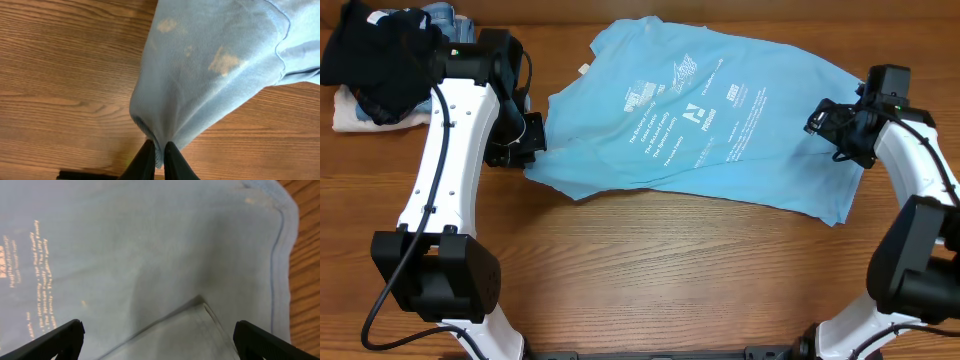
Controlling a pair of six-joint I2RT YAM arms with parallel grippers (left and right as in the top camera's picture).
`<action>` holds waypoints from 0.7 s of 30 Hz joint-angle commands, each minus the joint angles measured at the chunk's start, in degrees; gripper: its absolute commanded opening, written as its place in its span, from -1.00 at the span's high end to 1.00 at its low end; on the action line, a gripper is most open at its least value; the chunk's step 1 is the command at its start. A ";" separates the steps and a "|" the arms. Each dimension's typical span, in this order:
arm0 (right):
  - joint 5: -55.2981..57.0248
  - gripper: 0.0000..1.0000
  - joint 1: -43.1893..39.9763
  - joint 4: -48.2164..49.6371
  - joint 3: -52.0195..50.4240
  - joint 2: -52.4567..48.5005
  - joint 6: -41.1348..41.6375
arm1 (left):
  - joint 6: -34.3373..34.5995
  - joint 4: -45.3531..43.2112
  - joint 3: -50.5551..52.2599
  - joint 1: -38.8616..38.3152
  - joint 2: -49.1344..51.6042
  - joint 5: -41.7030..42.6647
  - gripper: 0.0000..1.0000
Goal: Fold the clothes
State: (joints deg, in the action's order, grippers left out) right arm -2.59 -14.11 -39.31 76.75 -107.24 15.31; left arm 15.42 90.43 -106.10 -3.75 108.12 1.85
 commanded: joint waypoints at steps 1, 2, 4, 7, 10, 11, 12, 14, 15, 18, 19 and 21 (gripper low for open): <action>0.15 -0.99 0.26 1.27 0.11 -2.19 -2.45 | -0.66 -0.09 0.28 -0.13 -0.22 -0.81 0.77; 0.17 -0.95 0.20 1.36 0.11 -2.75 -2.58 | -0.66 -0.07 0.28 -0.13 -0.22 -0.81 0.77; 0.37 -0.82 0.20 1.31 0.11 -3.93 -3.37 | -0.66 -0.09 0.28 -0.13 -0.22 -0.81 0.76; 1.38 -0.76 0.20 1.07 0.11 -5.68 -3.87 | -0.63 -0.20 0.28 -0.13 -0.22 -0.81 0.75; 3.08 -0.76 0.20 0.87 0.11 -7.21 -4.81 | -0.63 -0.55 0.28 -0.13 -0.22 -0.81 0.74; 3.19 -0.76 0.20 0.90 0.11 -7.67 -5.70 | -0.63 -0.57 0.28 -0.13 -0.22 -0.81 0.74; 3.23 -0.76 0.17 0.85 0.11 -7.87 -6.32 | -0.63 -0.57 0.28 -0.13 -0.22 -0.81 0.74; 3.17 -0.76 0.15 0.85 0.11 -8.02 -6.60 | -0.63 -0.57 0.28 -0.13 -0.22 -0.81 0.73; 3.17 -0.76 0.15 0.90 0.11 -8.02 -6.58 | -0.63 -0.63 0.28 -0.13 -0.22 -0.81 0.73; 3.15 -0.71 0.15 0.87 0.11 -8.02 -6.58 | -0.63 -0.98 0.28 -0.13 -0.22 -0.81 0.69; 3.15 -0.64 0.15 0.70 0.11 -8.04 -6.60 | -0.63 -1.11 0.28 -0.13 -0.22 -0.79 0.67; 3.17 -0.61 0.15 0.63 0.11 -8.04 -6.60 | -0.63 -1.18 0.28 -0.13 -0.22 -0.81 0.66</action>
State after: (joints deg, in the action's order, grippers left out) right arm 0.05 -14.11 -38.72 76.75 -115.04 9.23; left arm 15.27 89.45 -106.10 -3.75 108.12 1.61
